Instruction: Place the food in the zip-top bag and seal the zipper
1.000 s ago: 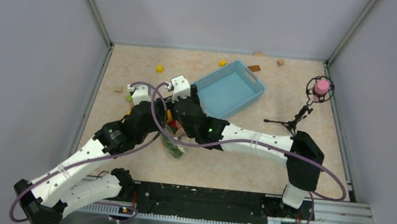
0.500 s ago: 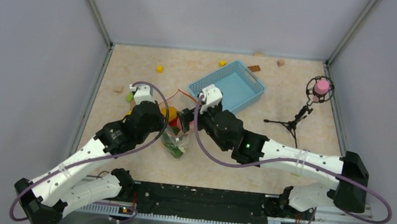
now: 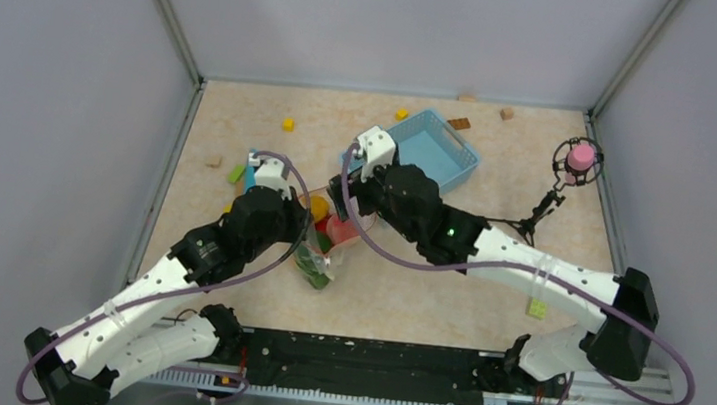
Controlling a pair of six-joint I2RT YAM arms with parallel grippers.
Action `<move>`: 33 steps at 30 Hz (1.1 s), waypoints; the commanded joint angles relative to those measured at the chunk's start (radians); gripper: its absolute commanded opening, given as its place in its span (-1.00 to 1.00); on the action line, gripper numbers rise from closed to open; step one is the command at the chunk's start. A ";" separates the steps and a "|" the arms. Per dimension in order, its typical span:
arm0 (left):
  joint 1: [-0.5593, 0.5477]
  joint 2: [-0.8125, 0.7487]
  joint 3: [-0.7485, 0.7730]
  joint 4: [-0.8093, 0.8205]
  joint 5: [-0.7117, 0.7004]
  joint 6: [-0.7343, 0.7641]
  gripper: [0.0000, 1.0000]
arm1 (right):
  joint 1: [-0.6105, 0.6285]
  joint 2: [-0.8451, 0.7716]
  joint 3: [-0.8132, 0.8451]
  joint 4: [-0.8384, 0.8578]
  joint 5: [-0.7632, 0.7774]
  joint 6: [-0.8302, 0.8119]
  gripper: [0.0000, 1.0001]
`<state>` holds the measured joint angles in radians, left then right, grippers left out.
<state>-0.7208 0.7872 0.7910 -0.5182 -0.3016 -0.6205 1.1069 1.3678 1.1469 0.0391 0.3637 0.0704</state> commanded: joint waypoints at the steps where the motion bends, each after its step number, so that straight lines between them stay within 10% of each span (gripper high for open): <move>1: -0.002 -0.025 -0.011 0.108 0.113 0.061 -1.00 | -0.081 0.107 0.147 -0.219 -0.210 -0.123 0.69; 9: -0.002 -0.052 -0.029 0.147 0.188 0.091 -1.00 | -0.121 0.238 0.249 -0.366 -0.152 -0.219 0.57; 17: -0.002 -0.050 -0.029 0.161 0.248 0.114 -1.00 | -0.123 0.260 0.258 -0.360 -0.128 -0.148 -0.25; 33: -0.003 -0.018 -0.022 0.148 0.219 0.121 -1.00 | -0.121 -0.089 0.065 -0.308 -0.356 -0.136 -0.02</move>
<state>-0.7216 0.7631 0.7567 -0.4294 -0.0723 -0.5167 0.9897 1.3754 1.2491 -0.3305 0.1081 -0.0437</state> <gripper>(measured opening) 0.010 0.481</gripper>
